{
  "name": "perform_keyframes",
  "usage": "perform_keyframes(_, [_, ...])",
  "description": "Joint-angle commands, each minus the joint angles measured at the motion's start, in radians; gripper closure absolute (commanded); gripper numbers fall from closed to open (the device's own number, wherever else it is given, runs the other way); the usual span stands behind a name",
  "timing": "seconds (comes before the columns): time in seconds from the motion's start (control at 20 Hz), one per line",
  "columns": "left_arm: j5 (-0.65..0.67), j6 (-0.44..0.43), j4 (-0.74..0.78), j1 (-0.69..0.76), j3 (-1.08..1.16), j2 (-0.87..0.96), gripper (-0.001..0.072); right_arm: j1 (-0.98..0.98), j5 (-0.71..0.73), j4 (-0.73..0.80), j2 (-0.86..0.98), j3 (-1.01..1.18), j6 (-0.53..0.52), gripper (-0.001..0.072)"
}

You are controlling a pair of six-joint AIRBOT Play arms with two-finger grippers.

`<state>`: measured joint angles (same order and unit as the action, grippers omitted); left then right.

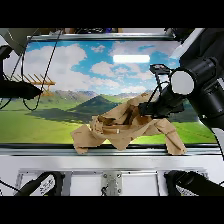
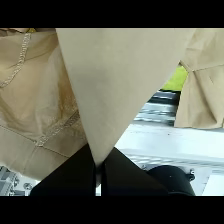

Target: Fold the clothes and pants, and hang the long-sleeved shirts on hangers.

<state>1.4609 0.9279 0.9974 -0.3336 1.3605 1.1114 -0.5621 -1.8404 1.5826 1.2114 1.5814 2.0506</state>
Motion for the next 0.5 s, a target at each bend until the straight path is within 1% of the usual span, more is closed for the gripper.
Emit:
perform_keyframes(0.0, [0.054, -0.101, -0.031, 0.031, 0.001, -0.034, 0.0692, -0.001, 0.000, -0.001, 0.000, 0.000, 0.000, 0.0697])
perform_keyframes(0.1, [0.086, -0.254, -0.031, 0.068, 0.001, -0.037, 0.0693, -0.001, 0.000, -0.001, 0.000, 0.000, 0.000, 0.0697])
perform_keyframes(0.2, [0.150, -0.443, -0.029, 0.113, 0.000, -0.036, 0.0693, -0.001, 0.000, -0.001, 0.000, 0.000, 0.000, 0.0697])
perform_keyframes(0.25, [0.180, -0.499, -0.018, 0.140, 0.000, -0.034, 0.0693, -0.001, 0.000, -0.001, 0.000, 0.000, 0.000, 0.0697])
perform_keyframes(0.4, [0.202, -0.502, 0.026, 0.192, 0.000, -0.031, 0.0693, -0.001, 0.000, -0.001, 0.000, 0.000, 0.000, 0.0697])
perform_keyframes(0.45, [0.205, -0.531, 0.027, 0.201, 0.000, -0.029, 0.0693, -0.001, 0.000, -0.001, 0.000, 0.000, 0.000, 0.0697])
